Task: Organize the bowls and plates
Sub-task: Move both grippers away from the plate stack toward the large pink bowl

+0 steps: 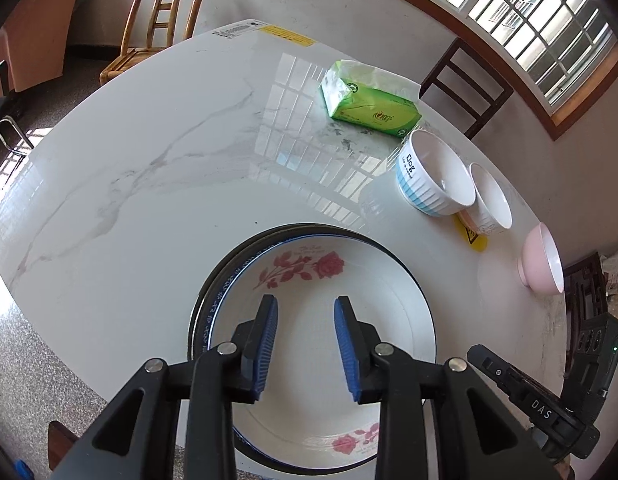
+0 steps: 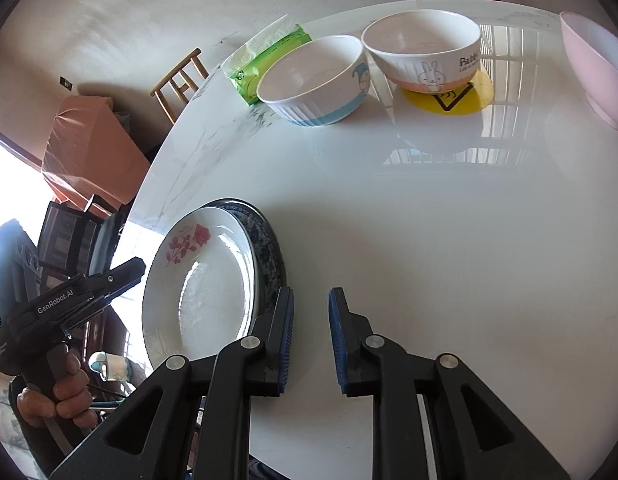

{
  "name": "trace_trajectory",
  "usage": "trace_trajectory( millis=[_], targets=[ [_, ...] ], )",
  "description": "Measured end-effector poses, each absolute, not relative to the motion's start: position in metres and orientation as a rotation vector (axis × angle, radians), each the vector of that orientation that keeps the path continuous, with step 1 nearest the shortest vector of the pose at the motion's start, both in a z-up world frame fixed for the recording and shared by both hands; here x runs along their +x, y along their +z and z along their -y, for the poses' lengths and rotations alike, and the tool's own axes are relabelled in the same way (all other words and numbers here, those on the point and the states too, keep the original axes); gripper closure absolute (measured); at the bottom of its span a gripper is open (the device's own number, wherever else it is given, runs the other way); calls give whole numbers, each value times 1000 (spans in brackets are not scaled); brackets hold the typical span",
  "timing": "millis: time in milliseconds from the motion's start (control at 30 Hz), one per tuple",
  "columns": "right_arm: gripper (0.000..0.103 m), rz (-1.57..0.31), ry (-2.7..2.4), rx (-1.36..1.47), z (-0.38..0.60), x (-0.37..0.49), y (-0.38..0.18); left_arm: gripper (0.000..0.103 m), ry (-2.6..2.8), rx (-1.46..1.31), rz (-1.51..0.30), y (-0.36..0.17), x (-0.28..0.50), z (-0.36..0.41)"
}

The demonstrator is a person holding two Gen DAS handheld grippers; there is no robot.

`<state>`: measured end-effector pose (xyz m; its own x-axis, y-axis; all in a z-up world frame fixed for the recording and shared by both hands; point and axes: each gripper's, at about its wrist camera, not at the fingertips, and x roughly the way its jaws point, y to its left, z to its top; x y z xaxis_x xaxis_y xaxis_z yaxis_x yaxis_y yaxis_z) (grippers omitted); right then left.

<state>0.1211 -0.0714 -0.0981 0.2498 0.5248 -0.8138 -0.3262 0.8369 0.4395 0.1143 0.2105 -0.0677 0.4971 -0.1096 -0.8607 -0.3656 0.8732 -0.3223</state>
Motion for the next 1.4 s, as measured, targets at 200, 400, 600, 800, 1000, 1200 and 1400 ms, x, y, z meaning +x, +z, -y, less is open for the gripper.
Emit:
trace_trajectory(
  millis=[200,400,600,800,1000,1200,1400],
  targets=[
    [82,-1154,499,184,106,117,-95,69,121,-422,-1074,-65,130,-172],
    [82,-1140,413,211,150,116,-92,69,52,-346,-1106,-68,150,-126],
    [78,-1127,314,232,202,115,-86,69,-23,-297,-1129,-69,169,-81],
    [76,-1114,213,249,258,124,-78,69,-84,-262,-1139,-62,203,-41],
    [74,-1090,129,275,306,146,-63,69,-133,-248,-1147,-52,243,-2],
    [71,-1058,94,306,336,173,-44,69,-194,-269,-1138,-39,283,38],
    [69,-1046,64,314,354,214,-34,69,-232,-294,-1133,-29,325,79]
  ],
)
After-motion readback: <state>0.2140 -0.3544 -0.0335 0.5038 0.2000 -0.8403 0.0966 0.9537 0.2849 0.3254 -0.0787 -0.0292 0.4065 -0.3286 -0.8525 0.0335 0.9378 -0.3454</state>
